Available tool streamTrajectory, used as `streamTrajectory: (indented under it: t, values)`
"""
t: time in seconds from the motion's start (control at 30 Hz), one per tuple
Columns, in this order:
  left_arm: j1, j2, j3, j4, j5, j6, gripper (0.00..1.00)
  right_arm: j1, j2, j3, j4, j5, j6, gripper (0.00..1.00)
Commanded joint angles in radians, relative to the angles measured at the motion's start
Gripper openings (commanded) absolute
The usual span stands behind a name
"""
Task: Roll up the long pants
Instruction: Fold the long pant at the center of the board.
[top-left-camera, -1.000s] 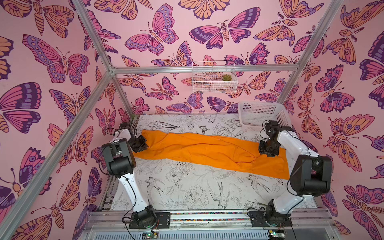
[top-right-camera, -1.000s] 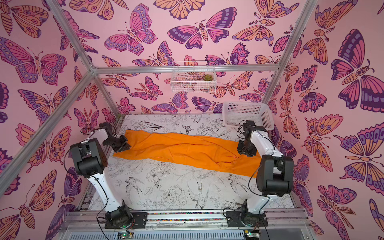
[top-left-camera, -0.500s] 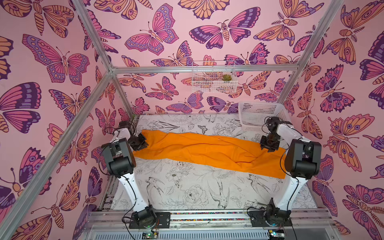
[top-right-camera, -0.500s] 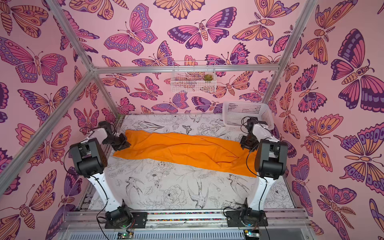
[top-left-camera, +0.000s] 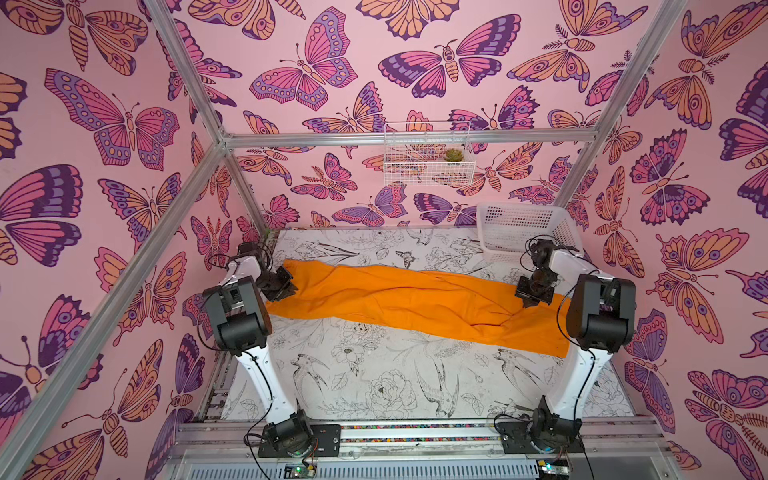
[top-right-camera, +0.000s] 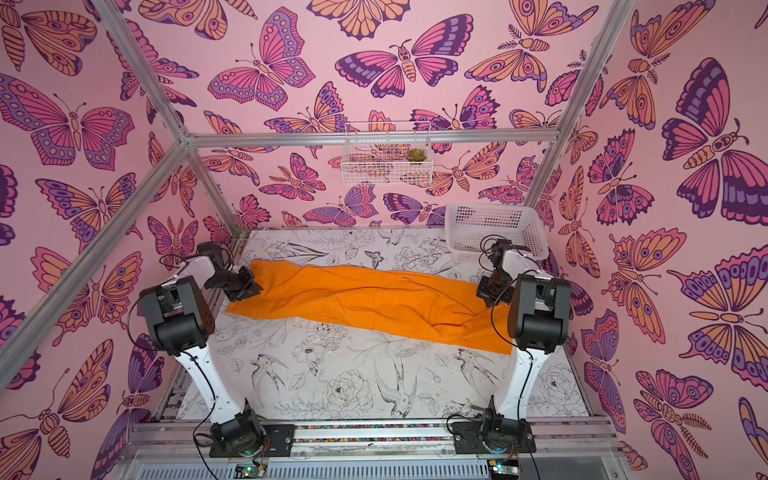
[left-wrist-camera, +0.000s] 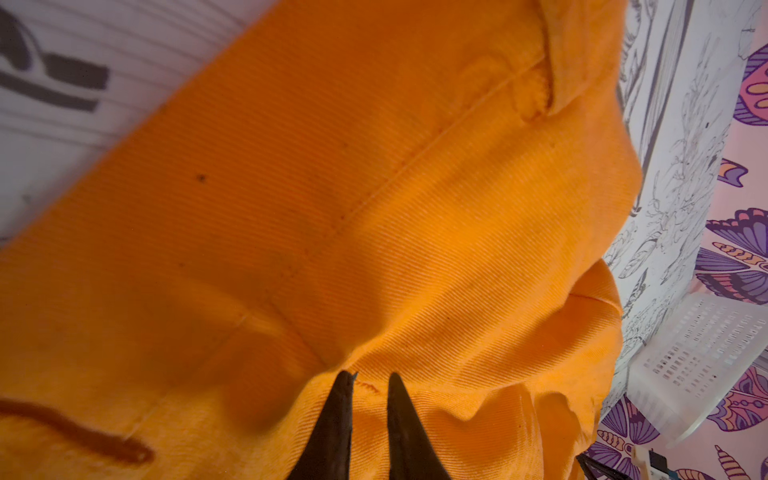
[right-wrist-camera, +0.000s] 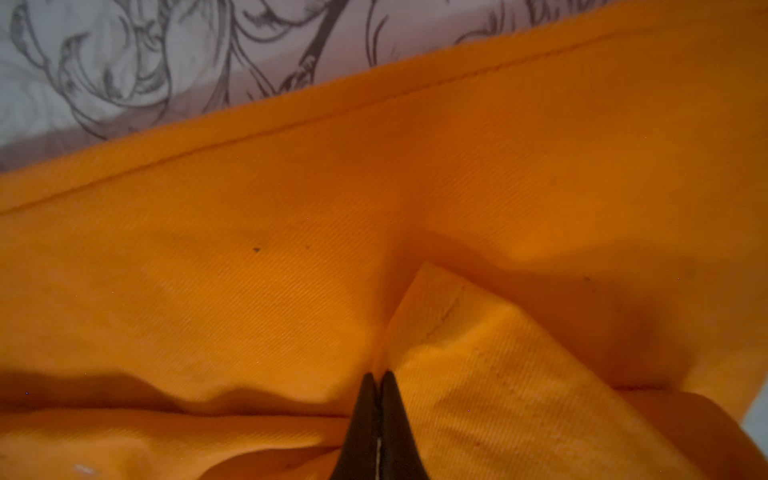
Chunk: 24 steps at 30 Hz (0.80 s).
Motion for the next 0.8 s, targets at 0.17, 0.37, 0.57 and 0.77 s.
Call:
streamTrajectory:
  t: [0.17,0.37,0.57,0.77]
  values:
    - [-0.004,-0.010,-0.007,0.003,0.020,-0.003,0.19,-0.012,-0.241,-0.028,0.052,-0.003,0.036,0.00]
    - [-0.008,-0.012,-0.008,0.009,0.019,-0.008,0.19,-0.013,-0.485,-0.049,0.200,0.092,-0.004,0.00]
    - [-0.011,-0.015,-0.017,0.013,0.018,-0.011,0.19,-0.017,-0.614,-0.085,0.357,0.056,-0.063,0.00]
    - [-0.013,-0.022,-0.023,0.013,0.018,-0.008,0.19,-0.046,-0.673,-0.165,0.329,0.071,-0.110,0.00]
